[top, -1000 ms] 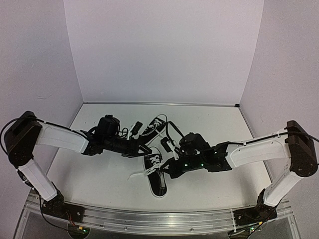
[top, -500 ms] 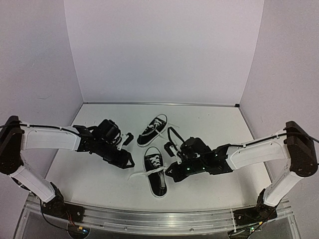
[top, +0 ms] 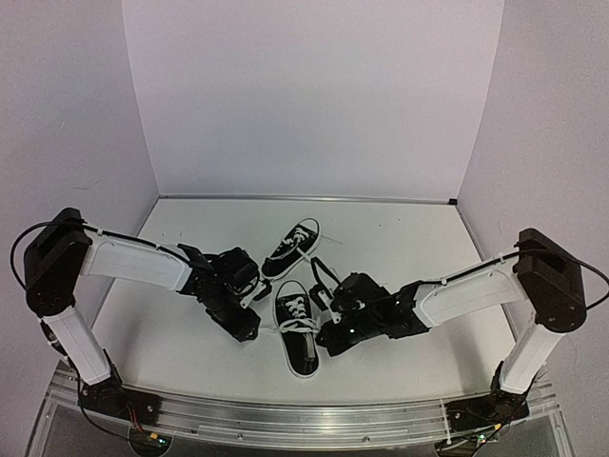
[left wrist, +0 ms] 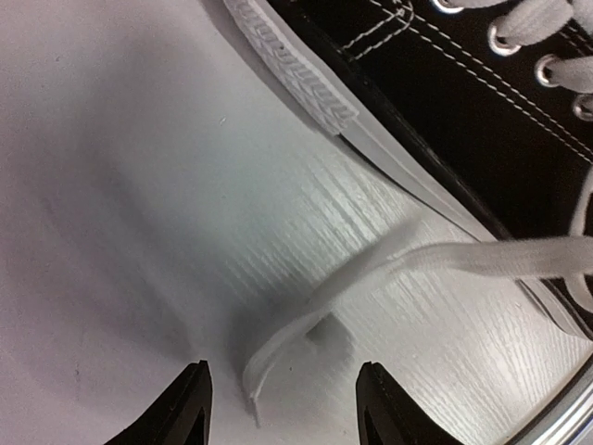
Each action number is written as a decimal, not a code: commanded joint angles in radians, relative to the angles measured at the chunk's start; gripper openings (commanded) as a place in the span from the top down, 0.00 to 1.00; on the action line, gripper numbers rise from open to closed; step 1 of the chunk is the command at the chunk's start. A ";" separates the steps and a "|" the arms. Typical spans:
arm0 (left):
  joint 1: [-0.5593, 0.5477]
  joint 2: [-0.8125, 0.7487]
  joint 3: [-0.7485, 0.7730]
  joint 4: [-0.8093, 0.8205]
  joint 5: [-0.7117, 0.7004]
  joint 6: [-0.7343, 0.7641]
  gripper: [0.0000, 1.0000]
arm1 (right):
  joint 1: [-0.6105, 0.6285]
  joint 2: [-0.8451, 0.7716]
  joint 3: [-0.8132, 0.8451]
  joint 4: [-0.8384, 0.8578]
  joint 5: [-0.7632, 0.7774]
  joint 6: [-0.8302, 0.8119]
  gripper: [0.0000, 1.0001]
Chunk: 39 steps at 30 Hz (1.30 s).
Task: Tie the shoes
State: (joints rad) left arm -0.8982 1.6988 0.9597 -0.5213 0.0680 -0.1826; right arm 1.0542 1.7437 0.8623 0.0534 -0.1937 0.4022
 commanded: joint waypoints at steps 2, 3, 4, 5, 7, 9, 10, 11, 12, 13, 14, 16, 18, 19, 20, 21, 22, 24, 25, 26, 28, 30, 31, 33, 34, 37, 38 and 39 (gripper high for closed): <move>0.001 0.073 0.062 0.028 -0.011 0.059 0.47 | -0.004 0.041 0.018 0.056 -0.024 -0.007 1.00; 0.001 0.088 0.066 0.029 -0.013 0.061 0.50 | -0.005 0.049 0.015 0.067 -0.034 -0.006 1.00; 0.001 0.099 0.073 0.028 -0.015 0.060 0.57 | -0.005 0.056 0.013 0.078 -0.050 -0.003 1.00; 0.001 0.112 0.079 0.024 -0.024 0.057 0.67 | -0.005 0.063 0.012 0.095 -0.064 -0.001 1.00; 0.001 0.114 0.081 0.029 -0.041 0.042 0.89 | -0.004 0.073 0.014 0.119 -0.100 0.003 1.00; 0.003 0.082 0.066 0.060 -0.048 0.016 1.00 | -0.004 0.070 0.019 0.130 -0.114 0.008 1.00; 0.008 0.051 0.051 0.075 -0.056 -0.006 1.00 | -0.004 0.058 0.018 0.130 -0.111 0.012 1.00; 0.017 0.021 0.035 0.096 -0.057 -0.027 1.00 | -0.004 0.041 0.016 0.128 -0.104 0.016 1.00; 0.029 -0.012 0.018 0.120 -0.056 -0.053 1.00 | -0.004 0.016 0.009 0.123 -0.099 0.023 1.00; 0.049 -0.054 -0.003 0.140 -0.056 -0.082 1.00 | -0.004 -0.009 0.003 0.115 -0.091 0.030 1.00; 0.075 -0.100 -0.023 0.158 -0.052 -0.110 1.00 | -0.004 -0.034 -0.008 0.106 -0.083 0.038 1.00; 0.127 -0.183 -0.072 0.200 -0.023 -0.164 1.00 | -0.004 -0.103 -0.032 0.086 -0.063 0.058 1.00; 0.173 -0.256 -0.109 0.236 0.003 -0.205 1.00 | -0.007 -0.161 -0.068 0.072 -0.038 0.084 1.00; 0.189 -0.280 -0.119 0.241 0.011 -0.223 1.00 | -0.012 -0.191 -0.086 0.062 -0.027 0.095 1.00; 0.202 -0.297 -0.124 0.239 0.011 -0.239 1.00 | -0.022 -0.218 -0.105 0.048 -0.013 0.105 1.00; 0.215 -0.310 -0.127 0.234 0.011 -0.254 1.00 | -0.034 -0.245 -0.124 0.031 0.002 0.115 1.00; 0.227 -0.316 -0.127 0.228 0.012 -0.269 1.00 | -0.045 -0.270 -0.143 0.012 0.018 0.129 1.00; 0.251 -0.323 -0.128 0.213 0.006 -0.301 1.00 | -0.086 -0.312 -0.180 -0.025 0.049 0.157 1.00; 0.261 -0.324 -0.130 0.205 0.001 -0.315 1.00 | -0.106 -0.332 -0.198 -0.039 0.061 0.172 1.00; 0.270 -0.324 -0.133 0.196 -0.008 -0.330 1.00 | -0.126 -0.351 -0.214 -0.048 0.070 0.187 1.00; 0.289 -0.329 -0.144 0.186 -0.016 -0.356 1.00 | -0.149 -0.393 -0.250 -0.053 0.083 0.206 1.00; 0.314 -0.342 -0.168 0.181 -0.028 -0.387 1.00 | -0.159 -0.409 -0.271 -0.053 0.092 0.220 1.00; 0.326 -0.347 -0.179 0.177 -0.033 -0.408 1.00 | -0.163 -0.411 -0.277 -0.057 0.095 0.226 1.00; 0.359 -0.363 -0.202 0.159 -0.050 -0.441 1.00 | -0.165 -0.408 -0.292 -0.082 0.101 0.235 1.00; 0.380 -0.372 -0.213 0.144 -0.069 -0.462 1.00 | -0.165 -0.406 -0.301 -0.082 0.104 0.241 1.00; 0.439 -0.404 -0.244 0.099 -0.108 -0.511 1.00 | -0.166 -0.410 -0.323 -0.088 0.120 0.265 1.00; 0.462 -0.413 -0.255 0.093 -0.108 -0.525 1.00 | -0.166 -0.418 -0.330 -0.093 0.128 0.275 1.00; 0.483 -0.422 -0.265 0.088 -0.105 -0.535 1.00 | -0.166 -0.426 -0.337 -0.097 0.134 0.282 1.00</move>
State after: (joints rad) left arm -0.4831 1.3382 0.7217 -0.3843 0.0130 -0.6294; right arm 0.8906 1.3563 0.5520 -0.0141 -0.1134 0.6354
